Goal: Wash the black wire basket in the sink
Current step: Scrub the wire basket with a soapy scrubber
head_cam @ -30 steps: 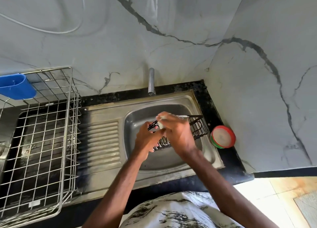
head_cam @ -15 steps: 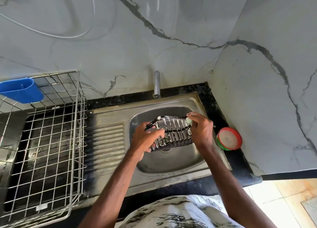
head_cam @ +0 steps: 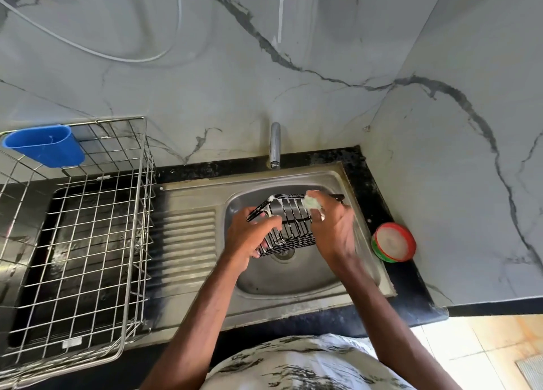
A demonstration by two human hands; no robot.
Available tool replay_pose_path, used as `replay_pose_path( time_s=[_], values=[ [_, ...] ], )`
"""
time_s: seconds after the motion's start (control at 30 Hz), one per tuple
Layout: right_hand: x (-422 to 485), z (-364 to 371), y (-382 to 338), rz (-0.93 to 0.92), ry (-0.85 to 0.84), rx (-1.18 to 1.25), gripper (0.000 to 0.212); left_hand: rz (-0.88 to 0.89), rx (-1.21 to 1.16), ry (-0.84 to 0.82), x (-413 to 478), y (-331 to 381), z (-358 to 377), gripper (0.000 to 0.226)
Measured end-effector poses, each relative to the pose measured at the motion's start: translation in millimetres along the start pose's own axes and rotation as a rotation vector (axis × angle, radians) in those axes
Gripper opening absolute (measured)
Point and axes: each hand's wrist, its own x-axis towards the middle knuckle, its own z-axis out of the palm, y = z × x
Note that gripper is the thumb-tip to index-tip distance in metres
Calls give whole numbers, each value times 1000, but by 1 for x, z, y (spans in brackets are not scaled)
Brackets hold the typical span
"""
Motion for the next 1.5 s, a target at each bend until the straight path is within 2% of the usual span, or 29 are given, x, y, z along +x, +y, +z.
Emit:
replay_pose_path(
  time_s=[0.07, 0.17, 0.3, 0.47, 0.53, 0.63, 0.77, 0.9, 1.03, 1.17, 1.3, 1.4, 1.47, 1.5],
  values=[
    [-1, 0, -12, -77, -38, 54, 26, 1, -33, 5, -3, 0, 2, 41],
    [2, -1, -21, -272, -24, 116, 45, -8, -69, 0, -7, 5, 5, 42],
    [-13, -6, -23, -382, -67, 190, 49, -9, -126, 6, -10, 8, 0, 46],
    [-42, -9, -10, -413, -91, 250, 49, -6, -154, 35, -12, 3, -7, 89],
    [-40, -7, -13, -407, -98, 239, 53, -13, -158, 22, -11, 2, -7, 80],
    [-33, -1, -24, -447, -96, 209, 54, -23, -168, 12, -13, 2, -5, 53],
    [-30, 4, -31, -492, -131, 154, 58, -66, -154, -28, -12, -2, -10, 29],
    [-19, 1, 2, -406, -16, 83, 52, -79, -130, -52, -11, -6, -16, 35],
    [-17, 0, 17, -235, 47, 32, 54, -76, -128, -65, -16, -2, -15, 62],
    [-30, 6, -20, -355, 8, 64, 49, -88, -160, -42, -9, -8, -14, 55],
    [-49, 9, -34, -497, -128, 150, 60, -88, -185, -6, -1, -15, -19, 74],
    [-38, 7, -23, -485, -109, 159, 57, -72, -171, -2, 0, -16, -21, 63],
    [-25, 2, -9, -429, -49, 119, 48, -66, -165, -10, -3, -17, -23, 49],
    [-20, 0, -1, -377, -19, 103, 48, -70, -174, -14, -3, -18, -24, 50]
  ],
)
